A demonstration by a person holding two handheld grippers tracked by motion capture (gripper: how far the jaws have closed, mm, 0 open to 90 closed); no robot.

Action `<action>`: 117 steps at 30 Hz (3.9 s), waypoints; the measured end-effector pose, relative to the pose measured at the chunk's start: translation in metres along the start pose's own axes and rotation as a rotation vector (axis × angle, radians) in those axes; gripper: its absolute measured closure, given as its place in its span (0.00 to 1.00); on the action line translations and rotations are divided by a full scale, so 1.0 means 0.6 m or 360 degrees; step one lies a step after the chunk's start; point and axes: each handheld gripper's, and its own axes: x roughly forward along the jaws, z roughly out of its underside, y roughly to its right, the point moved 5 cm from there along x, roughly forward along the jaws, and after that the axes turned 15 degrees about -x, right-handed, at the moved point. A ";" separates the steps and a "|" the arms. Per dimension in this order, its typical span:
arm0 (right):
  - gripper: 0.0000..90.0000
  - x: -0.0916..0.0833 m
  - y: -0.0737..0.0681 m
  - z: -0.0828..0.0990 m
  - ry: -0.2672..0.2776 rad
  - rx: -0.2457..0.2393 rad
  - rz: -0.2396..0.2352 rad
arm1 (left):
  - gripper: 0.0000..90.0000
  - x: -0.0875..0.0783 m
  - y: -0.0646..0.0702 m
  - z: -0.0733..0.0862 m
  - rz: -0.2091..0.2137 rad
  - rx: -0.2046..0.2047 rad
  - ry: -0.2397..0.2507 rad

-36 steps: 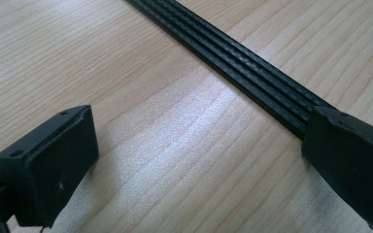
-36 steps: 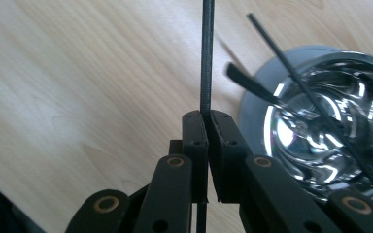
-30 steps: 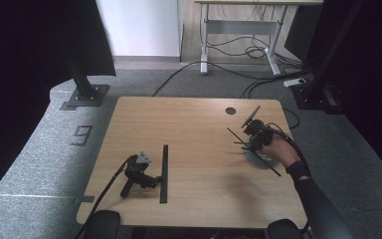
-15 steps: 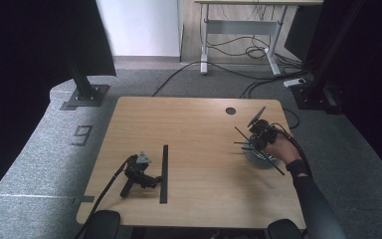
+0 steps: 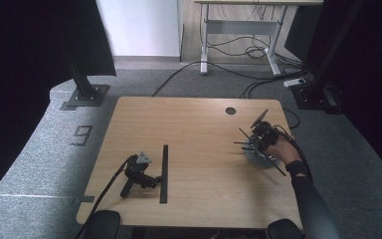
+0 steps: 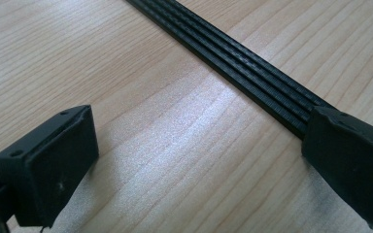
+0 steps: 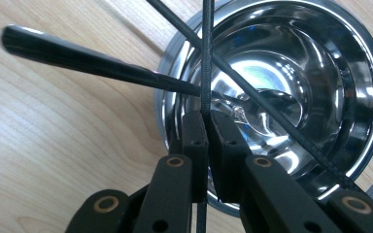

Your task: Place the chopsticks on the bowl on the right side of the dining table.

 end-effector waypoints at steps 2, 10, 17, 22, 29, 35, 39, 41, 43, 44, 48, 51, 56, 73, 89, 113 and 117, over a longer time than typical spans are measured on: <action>0.95 0.002 0.001 0.001 0.0009 0.0006 0.0000 | 0.00 0.000 0.000 0.000 0.0000 -0.0001 -0.0001; 0.94 0.010 0.002 0.007 0.0063 0.0029 -0.0016 | 0.00 0.000 0.000 0.000 0.0002 0.0000 0.0002; 0.67 -0.021 0.008 0.016 0.0236 0.0085 0.0011 | 0.00 0.000 0.000 0.000 0.0001 0.0001 0.0001; 0.51 -0.037 0.004 0.031 0.0409 0.0146 0.0086 | 0.00 0.000 0.000 0.000 0.0002 0.0000 0.0001; 0.23 -0.030 -0.007 0.056 0.0620 0.0278 0.0200 | 0.00 0.000 0.000 0.000 0.0001 0.0001 0.0001; 0.09 -0.026 -0.009 0.080 0.0794 0.0424 0.0328 | 0.00 0.000 0.000 0.000 0.0000 0.0001 0.0001; 0.02 -0.023 -0.003 0.098 0.0819 0.0511 0.0428 | 0.00 0.000 0.000 0.000 0.0001 -0.0002 0.0004; 0.02 -0.019 -0.001 0.105 0.0840 0.0537 0.0448 | 0.00 0.000 0.000 0.000 0.0001 -0.0001 0.0003; 0.03 -0.011 -0.001 0.111 0.0822 0.0533 0.0430 | 0.00 0.000 0.000 0.000 0.0001 -0.0001 0.0003; 0.03 -0.008 0.000 0.114 0.0816 0.0536 0.0434 | 0.00 0.000 0.000 0.000 0.0001 -0.0001 0.0003; 0.03 0.007 0.002 0.127 0.0783 0.0534 0.0428 | 0.00 0.000 0.000 0.000 0.0001 -0.0002 0.0004; 0.04 0.014 0.004 0.135 0.0772 0.0540 0.0419 | 0.00 0.000 0.000 0.000 0.0001 -0.0002 0.0004; 0.06 0.021 0.005 0.147 0.0752 0.0557 0.0395 | 0.00 0.000 0.000 0.000 0.0001 -0.0002 0.0004; 0.09 0.028 0.018 0.173 0.0721 0.0596 0.0384 | 0.00 0.000 0.000 0.000 0.0001 -0.0002 0.0004; 0.12 0.028 0.050 0.218 0.0685 0.0742 0.0501 | 0.00 0.000 0.000 0.000 0.0001 -0.0002 0.0004; 0.14 0.030 0.076 0.247 0.0736 0.0920 0.0648 | 0.00 0.000 0.000 0.000 0.0000 -0.0002 0.0004; 0.14 0.026 0.074 0.244 0.0738 0.0907 0.0656 | 0.00 0.000 0.001 0.000 0.0001 -0.0002 0.0005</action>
